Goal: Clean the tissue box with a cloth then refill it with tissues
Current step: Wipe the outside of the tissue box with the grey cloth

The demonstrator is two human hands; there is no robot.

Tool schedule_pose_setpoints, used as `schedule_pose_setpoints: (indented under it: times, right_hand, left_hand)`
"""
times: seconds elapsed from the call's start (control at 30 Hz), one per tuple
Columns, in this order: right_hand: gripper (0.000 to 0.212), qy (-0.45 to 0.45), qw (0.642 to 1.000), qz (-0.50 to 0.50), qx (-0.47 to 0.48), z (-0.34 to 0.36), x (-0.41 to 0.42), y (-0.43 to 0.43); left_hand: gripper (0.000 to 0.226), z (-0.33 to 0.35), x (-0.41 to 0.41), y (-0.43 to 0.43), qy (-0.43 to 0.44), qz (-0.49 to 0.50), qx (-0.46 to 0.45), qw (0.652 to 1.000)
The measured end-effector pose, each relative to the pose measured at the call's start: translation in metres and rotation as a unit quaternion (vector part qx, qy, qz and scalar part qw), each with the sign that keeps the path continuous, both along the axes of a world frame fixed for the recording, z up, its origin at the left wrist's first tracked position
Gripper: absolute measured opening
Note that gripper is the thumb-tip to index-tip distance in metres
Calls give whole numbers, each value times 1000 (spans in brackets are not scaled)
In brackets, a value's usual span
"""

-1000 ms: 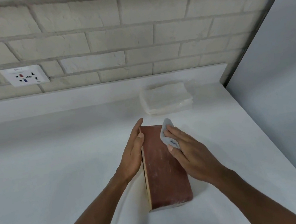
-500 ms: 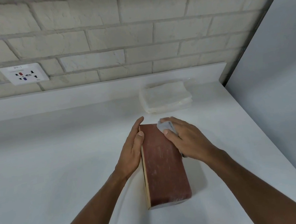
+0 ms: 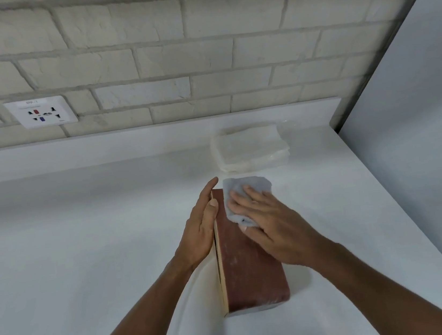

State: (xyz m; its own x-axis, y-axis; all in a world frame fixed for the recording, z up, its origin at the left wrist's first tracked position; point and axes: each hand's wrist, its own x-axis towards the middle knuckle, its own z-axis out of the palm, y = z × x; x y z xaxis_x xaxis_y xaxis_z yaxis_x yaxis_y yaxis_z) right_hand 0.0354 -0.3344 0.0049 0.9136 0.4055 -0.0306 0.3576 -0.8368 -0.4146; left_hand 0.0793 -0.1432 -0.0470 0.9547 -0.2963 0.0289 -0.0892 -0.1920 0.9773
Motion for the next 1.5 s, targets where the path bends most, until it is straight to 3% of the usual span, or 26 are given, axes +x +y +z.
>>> schedule_pose_setpoints:
  times: [0.13, 0.2, 0.3, 0.37, 0.5, 0.63, 0.8, 0.93, 1.07, 1.2, 1.33, 1.5]
  right_hand:
    - [51, 16, 994, -102, 38, -2, 3, -17]
    - [51, 44, 988, -131, 70, 0, 2, -19]
    - [51, 47, 989, -116, 74, -2, -4, -16]
    - [52, 48, 987, -129, 78, -3, 0, -17]
    - [52, 48, 983, -158, 73, 1, 9, -12]
    - [52, 4, 999, -32, 16, 1, -7, -8]
    - [47, 9, 992, -122, -14, 14, 14, -8]
    - [48, -3, 1000, -12, 16, 13, 8, 21]
    - [44, -2, 997, -76, -14, 20, 29, 14]
    - [46, 11, 1000, 3, -4, 22, 23, 21]
    - [44, 23, 995, -93, -31, 24, 31, -2]
    - [52, 2, 999, 22, -26, 11, -1, -2]
  left_hand:
    - [45, -1, -1, 1, 40, -19, 16, 999]
    - [57, -2, 0, 9, -34, -10, 109, 993]
    - [86, 0, 5, 24, -171, -48, 233, 956]
    - [93, 0, 8, 30, -179, -93, 230, 952]
    - [81, -11, 15, 32, -126, -133, 193, 964]
    - [79, -13, 12, 30, -153, -111, 202, 961]
    - [78, -12, 10, 30, -141, -110, 191, 965]
    - [78, -12, 8, 30, -165, -100, 198, 961]
    - [79, -11, 7, 31, -157, -100, 209, 960]
    - [81, -11, 9, 30, -150, -99, 194, 964]
    - [77, -12, 6, 30, -145, -91, 205, 964]
    - [73, -10, 4, 28, -142, -85, 203, 965]
